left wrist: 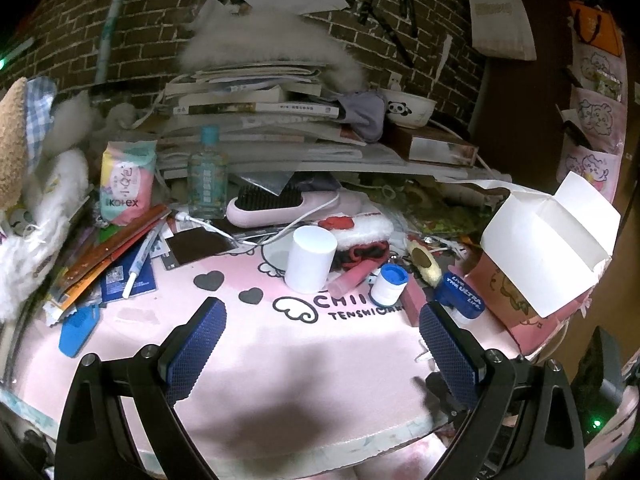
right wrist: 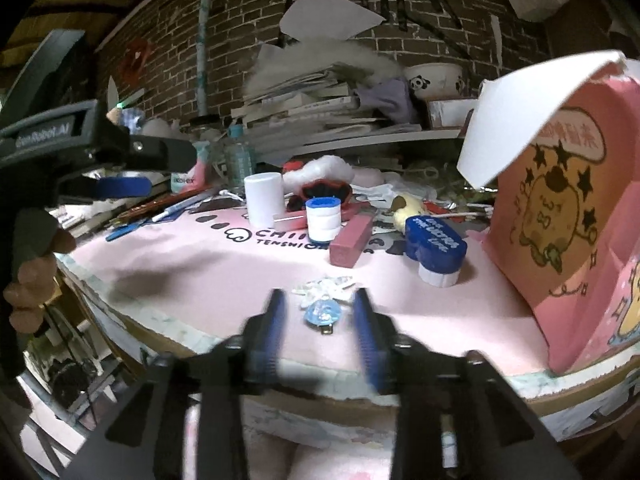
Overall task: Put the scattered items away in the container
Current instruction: 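Grasp the clear charm with blue bead using the right gripper, then carry the clear charm into the white box, open the right gripper, then grasp the white cylindrical cup with the left gripper, then carry the white cup into the white box, open the left gripper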
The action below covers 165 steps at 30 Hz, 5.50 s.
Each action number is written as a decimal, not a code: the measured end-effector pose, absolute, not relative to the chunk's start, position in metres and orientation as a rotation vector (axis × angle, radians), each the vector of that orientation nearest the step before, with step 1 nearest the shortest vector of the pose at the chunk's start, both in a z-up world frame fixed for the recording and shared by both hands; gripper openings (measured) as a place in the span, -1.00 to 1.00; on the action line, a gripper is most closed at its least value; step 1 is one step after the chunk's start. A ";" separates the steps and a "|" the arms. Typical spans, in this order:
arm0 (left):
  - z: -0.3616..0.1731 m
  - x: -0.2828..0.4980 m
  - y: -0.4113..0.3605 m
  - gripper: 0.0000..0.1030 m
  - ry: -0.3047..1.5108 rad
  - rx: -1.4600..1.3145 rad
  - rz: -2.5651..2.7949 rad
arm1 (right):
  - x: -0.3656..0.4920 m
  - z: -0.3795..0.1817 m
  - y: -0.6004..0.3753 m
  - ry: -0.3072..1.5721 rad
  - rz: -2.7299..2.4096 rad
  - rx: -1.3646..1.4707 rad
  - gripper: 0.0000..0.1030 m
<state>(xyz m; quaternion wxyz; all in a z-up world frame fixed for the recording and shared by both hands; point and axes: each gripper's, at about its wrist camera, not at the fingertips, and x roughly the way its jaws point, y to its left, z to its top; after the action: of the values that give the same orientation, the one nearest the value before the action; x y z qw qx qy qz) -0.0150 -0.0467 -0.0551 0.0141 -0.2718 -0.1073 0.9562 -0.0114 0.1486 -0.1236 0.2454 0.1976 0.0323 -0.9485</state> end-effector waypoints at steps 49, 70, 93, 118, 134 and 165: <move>-0.051 -0.008 -0.054 0.88 -0.376 -0.822 2.975 | -0.004 -0.035 0.127 0.310 -2.560 0.113 -0.53; -0.046 -0.015 -0.033 0.88 -0.271 -0.804 2.982 | -0.102 0.044 0.277 0.378 -2.641 0.740 -0.53; -0.040 -0.019 -0.010 0.88 -0.092 -0.793 2.994 | -0.166 -0.004 0.269 0.568 -2.284 1.541 -0.53; -0.065 -0.069 -0.055 0.87 -0.268 -0.932 2.984 | -0.046 0.051 0.167 0.180 -2.207 0.649 0.71; -0.080 -0.124 -0.048 0.87 -0.199 -1.110 2.915 | -0.005 -0.002 0.143 -0.079 -2.005 0.526 1.00; -0.064 -0.115 -0.038 -0.29 -0.130 -1.103 2.936 | -0.012 -0.057 0.124 0.158 -2.379 0.586 1.00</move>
<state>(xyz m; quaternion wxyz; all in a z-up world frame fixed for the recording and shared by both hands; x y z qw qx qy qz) -0.1154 -0.0383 -0.0639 0.0014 -0.3513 -0.0414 0.9353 -0.0116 0.1235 -0.0566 0.3366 0.2247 0.0606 -0.9125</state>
